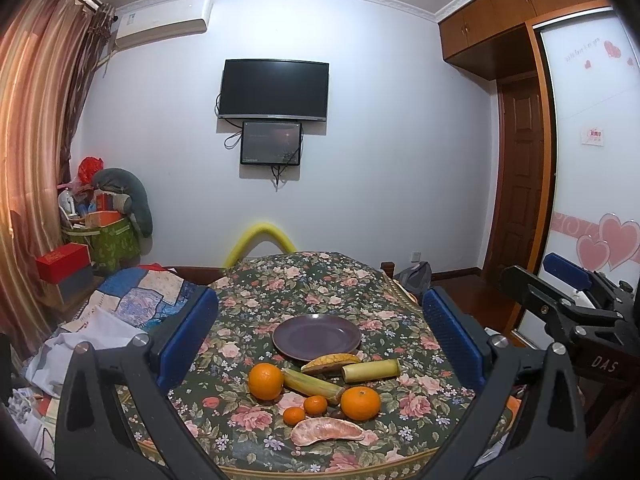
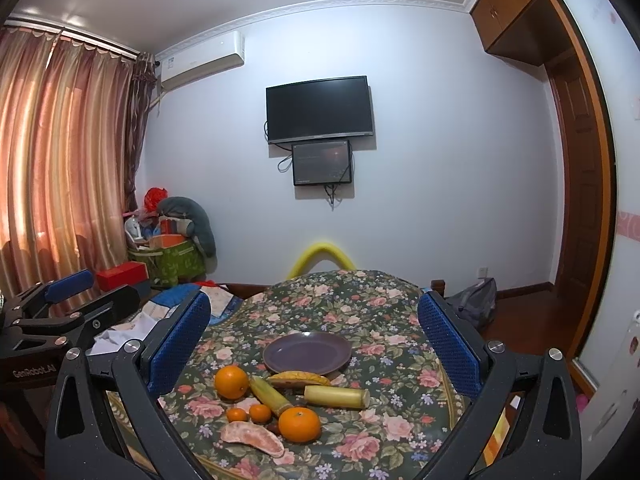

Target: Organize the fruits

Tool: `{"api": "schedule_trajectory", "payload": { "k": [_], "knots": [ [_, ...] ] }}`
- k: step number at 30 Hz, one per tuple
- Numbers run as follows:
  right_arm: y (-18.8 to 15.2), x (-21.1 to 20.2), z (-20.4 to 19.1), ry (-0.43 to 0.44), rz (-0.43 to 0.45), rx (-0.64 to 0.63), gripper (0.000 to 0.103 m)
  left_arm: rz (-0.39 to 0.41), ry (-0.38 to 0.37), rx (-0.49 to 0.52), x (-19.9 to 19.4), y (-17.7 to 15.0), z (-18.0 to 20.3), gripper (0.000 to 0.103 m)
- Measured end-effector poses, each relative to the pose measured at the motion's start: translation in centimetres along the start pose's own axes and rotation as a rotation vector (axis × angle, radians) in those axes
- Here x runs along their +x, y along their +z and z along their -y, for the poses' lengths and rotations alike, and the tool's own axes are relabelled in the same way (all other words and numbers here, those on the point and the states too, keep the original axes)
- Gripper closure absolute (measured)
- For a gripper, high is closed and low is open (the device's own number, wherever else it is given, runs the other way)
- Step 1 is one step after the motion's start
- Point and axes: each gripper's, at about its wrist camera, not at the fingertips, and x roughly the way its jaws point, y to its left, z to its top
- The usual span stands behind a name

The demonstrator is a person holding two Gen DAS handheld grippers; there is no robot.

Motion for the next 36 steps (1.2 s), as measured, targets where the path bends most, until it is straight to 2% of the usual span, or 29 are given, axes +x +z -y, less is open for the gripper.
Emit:
{"api": "schedule_trajectory", "payload": {
  "k": [36],
  "knots": [
    [0.14,0.04,-0.11,-0.006,-0.003,-0.01,0.0,0.0,-0.004,-0.005,0.07,-0.04,0.13,0.0]
  ]
}}
